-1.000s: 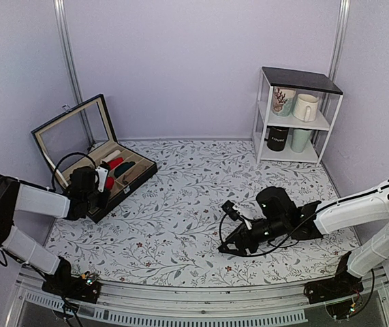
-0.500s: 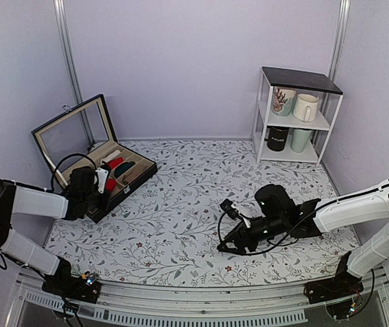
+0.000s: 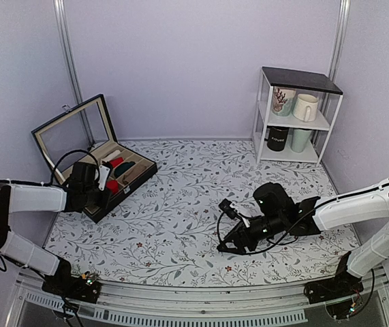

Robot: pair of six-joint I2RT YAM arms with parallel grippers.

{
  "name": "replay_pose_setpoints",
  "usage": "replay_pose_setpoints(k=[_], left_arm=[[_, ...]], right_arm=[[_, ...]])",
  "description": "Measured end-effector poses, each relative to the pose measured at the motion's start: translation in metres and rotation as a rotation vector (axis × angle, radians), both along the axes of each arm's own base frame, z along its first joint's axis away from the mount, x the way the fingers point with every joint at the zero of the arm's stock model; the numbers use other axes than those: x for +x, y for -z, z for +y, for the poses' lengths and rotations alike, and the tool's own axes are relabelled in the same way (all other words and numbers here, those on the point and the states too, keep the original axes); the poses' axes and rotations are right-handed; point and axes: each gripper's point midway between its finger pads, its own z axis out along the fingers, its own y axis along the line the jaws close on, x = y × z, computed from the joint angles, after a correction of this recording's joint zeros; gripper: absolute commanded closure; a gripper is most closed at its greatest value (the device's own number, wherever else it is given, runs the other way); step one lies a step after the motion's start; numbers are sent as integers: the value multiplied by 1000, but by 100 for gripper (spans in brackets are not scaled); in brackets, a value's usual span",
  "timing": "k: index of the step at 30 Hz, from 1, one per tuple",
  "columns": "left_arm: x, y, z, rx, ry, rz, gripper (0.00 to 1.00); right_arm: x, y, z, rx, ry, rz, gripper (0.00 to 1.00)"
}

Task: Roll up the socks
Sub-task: Place a pair of socks in the storage box.

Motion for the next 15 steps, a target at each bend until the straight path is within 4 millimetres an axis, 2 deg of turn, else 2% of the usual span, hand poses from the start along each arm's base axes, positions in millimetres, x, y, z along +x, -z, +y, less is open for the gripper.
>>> replay_pose_setpoints(k=[4,15], left_arm=[[4,-5,1,9,-5,15,100],[9,8,2,46,-6,107,100]], right_arm=[[0,0,0,0,-1,0,39],[-1,0,0,1,-22,-24,39]])
